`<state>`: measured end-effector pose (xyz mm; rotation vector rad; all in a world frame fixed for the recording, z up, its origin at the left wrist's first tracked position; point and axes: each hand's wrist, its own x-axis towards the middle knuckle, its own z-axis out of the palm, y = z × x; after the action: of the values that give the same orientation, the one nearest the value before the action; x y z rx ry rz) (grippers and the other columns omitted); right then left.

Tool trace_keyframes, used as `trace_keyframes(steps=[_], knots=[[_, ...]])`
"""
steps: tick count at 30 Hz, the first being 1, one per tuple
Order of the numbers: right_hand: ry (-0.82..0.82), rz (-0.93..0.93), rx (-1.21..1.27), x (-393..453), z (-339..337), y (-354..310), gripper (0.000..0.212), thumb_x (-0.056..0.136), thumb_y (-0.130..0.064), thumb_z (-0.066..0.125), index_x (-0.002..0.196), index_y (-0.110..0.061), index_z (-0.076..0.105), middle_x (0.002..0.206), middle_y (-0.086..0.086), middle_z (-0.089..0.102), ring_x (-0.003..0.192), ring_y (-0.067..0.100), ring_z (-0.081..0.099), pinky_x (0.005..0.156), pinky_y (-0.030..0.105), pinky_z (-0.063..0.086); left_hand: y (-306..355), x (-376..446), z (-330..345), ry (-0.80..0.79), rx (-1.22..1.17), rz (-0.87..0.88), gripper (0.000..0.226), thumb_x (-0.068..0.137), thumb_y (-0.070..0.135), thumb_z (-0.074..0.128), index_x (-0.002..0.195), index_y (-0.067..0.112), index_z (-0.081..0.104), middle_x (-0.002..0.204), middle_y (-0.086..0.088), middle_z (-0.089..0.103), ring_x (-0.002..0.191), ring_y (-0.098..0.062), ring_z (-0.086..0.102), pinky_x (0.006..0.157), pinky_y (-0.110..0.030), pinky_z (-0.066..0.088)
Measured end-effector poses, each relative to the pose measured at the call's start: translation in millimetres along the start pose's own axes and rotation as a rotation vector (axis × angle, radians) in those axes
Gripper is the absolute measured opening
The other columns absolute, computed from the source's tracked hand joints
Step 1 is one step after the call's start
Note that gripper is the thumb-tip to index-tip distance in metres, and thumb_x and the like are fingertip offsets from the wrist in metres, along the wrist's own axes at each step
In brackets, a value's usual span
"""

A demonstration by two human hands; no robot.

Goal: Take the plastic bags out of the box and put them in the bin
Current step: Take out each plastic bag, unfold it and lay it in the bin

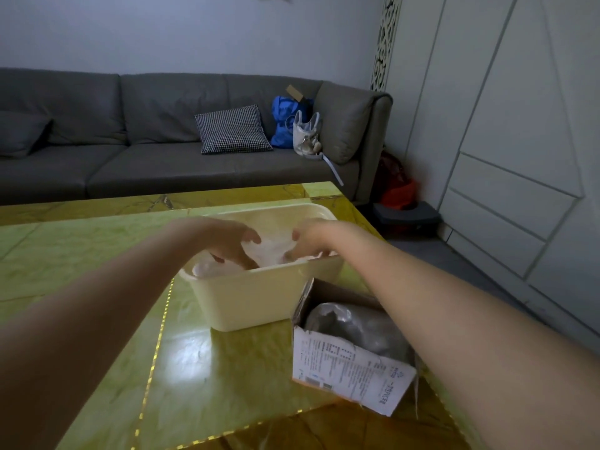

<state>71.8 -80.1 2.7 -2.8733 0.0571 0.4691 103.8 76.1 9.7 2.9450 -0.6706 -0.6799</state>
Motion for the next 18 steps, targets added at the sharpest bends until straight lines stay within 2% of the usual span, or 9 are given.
trace_keyframes(steps=[2,4,6,7,8,10,13,15,18], knots=[[0.151,-0.08,0.095,-24,-11,0,0.054,0.086,-0.039,0.065,0.128,-0.007,0.052,0.128,0.009,0.053,0.11,0.026,0.053,0.086,0.031,0.045,2,-22,-16,0.033,-0.075,0.023,0.079,0.078,0.033,0.07,0.144,0.023,0.028,0.149,-0.001,0.031,0.122,-0.024,0.048,0.088,-0.026,0.049],[0.283,-0.123,0.15,-49,-19,1,0.038,0.088,-0.033,0.064,0.117,-0.007,0.06,0.118,0.009,0.06,0.105,0.023,0.057,0.078,0.027,0.043,8,-41,-25,0.183,0.039,0.024,0.072,0.079,0.031,0.07,0.141,0.021,0.034,0.145,-0.004,0.036,0.121,-0.024,0.048,0.095,-0.031,0.045],[0.303,-0.117,0.217,-76,-21,8,0.021,0.091,-0.024,0.061,0.1,-0.005,0.066,0.096,0.01,0.067,0.083,0.022,0.065,0.066,0.026,0.049,26,-59,-22,0.439,0.206,0.099,0.054,0.084,0.027,0.065,0.133,0.019,0.045,0.133,-0.005,0.047,0.116,-0.022,0.049,0.093,-0.031,0.041],[0.265,-0.101,0.232,-89,-21,12,0.018,0.092,-0.02,0.059,0.091,-0.003,0.066,0.084,0.01,0.068,0.07,0.02,0.064,0.061,0.025,0.051,38,-66,-17,0.513,0.211,0.16,0.045,0.086,0.024,0.062,0.129,0.019,0.049,0.128,-0.004,0.05,0.113,-0.02,0.051,0.091,-0.03,0.042],[0.207,-0.076,0.218,-101,-20,16,0.02,0.092,-0.018,0.058,0.083,-0.003,0.066,0.075,0.008,0.067,0.06,0.018,0.061,0.059,0.024,0.052,50,-71,-11,0.516,0.183,0.234,0.039,0.088,0.021,0.06,0.126,0.019,0.052,0.125,-0.003,0.053,0.109,-0.017,0.053,0.09,-0.027,0.044],[0.045,-0.008,0.117,-125,-15,20,0.026,0.094,-0.019,0.055,0.076,-0.003,0.066,0.067,0.006,0.064,0.049,0.014,0.055,0.054,0.023,0.049,75,-79,7,0.391,0.165,0.36,0.033,0.09,0.02,0.056,0.123,0.021,0.055,0.121,0.0,0.057,0.105,-0.015,0.055,0.084,-0.021,0.043],[-0.126,0.097,-0.109,-145,3,19,0.029,0.094,-0.029,0.056,0.079,-0.005,0.061,0.069,0.006,0.061,0.045,0.012,0.052,0.046,0.021,0.043,95,-80,34,0.223,0.256,0.39,0.032,0.092,0.022,0.052,0.123,0.021,0.058,0.117,0.0,0.061,0.101,-0.016,0.058,0.076,-0.019,0.039],[-0.1,0.157,-0.253,-148,21,18,0.024,0.093,-0.032,0.056,0.086,-0.009,0.058,0.071,0.003,0.052,0.056,0.015,0.05,0.05,0.024,0.04,97,-79,46,0.199,0.252,0.345,0.03,0.092,0.024,0.051,0.12,0.017,0.06,0.109,-0.003,0.064,0.091,-0.017,0.06,0.068,-0.018,0.042],[0.043,0.177,-0.263,-149,42,18,0.016,0.094,-0.014,0.05,0.106,-0.01,0.059,0.073,0.002,0.042,0.07,0.02,0.047,0.06,0.029,0.039,98,-82,58,0.222,0.17,0.326,0.028,0.091,0.023,0.051,0.116,0.016,0.061,0.098,-0.003,0.066,0.077,-0.014,0.057,0.063,-0.021,0.041]])
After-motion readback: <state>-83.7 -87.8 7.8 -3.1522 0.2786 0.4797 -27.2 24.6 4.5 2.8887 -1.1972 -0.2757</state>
